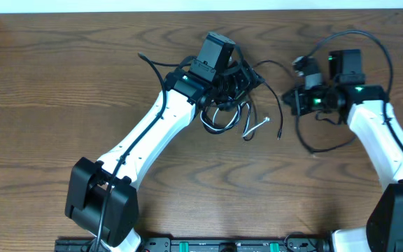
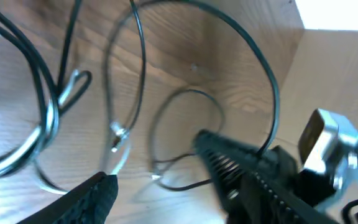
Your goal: Untangle cables
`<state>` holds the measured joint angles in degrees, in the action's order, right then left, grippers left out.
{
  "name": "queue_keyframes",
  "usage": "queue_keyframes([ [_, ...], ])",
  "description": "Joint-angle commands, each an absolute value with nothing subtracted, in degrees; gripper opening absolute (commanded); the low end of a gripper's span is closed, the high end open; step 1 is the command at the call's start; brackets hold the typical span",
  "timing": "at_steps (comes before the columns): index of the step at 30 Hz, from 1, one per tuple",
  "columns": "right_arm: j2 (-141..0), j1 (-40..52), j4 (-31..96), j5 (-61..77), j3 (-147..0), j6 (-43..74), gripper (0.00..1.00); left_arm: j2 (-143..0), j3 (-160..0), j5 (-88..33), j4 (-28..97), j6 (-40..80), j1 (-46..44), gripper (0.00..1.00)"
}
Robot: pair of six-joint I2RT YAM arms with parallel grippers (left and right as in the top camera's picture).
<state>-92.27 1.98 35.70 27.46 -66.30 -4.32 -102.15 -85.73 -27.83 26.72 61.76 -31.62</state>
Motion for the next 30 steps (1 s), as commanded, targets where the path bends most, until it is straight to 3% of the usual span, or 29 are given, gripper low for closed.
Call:
queue_keyframes([
  [1, -92.3, -0.5, 36.9, 13.0, -66.5, 5.1, 0.01, -102.7, -85.3, -25.9, 27.5, 48.4, -31.6, 0.69],
  [7, -92.3, -3.5, 38.2, -2.9, -64.6, 21.8, 0.01, -102.8, -85.3, -24.9, 32.2, 40.2, -31.6, 0.70],
  [12, -92.3, -4.1, 37.9, -8.9, -62.8, 30.2, 0.01, -102.8, -85.3, -17.2, 37.6, 36.3, -32.3, 0.73],
  [19, -92.3, -4.0, 37.5, -8.7, -62.8, 30.2, 0.01, -102.8, -85.3, -12.7, 38.4, 24.3, -35.2, 0.79],
  [30, -92.3, -4.0, 37.5, -8.6, -62.8, 30.2, 0.01, -107.9, -85.3, -3.4, 40.9, 22.7, -40.2, 0.83],
])
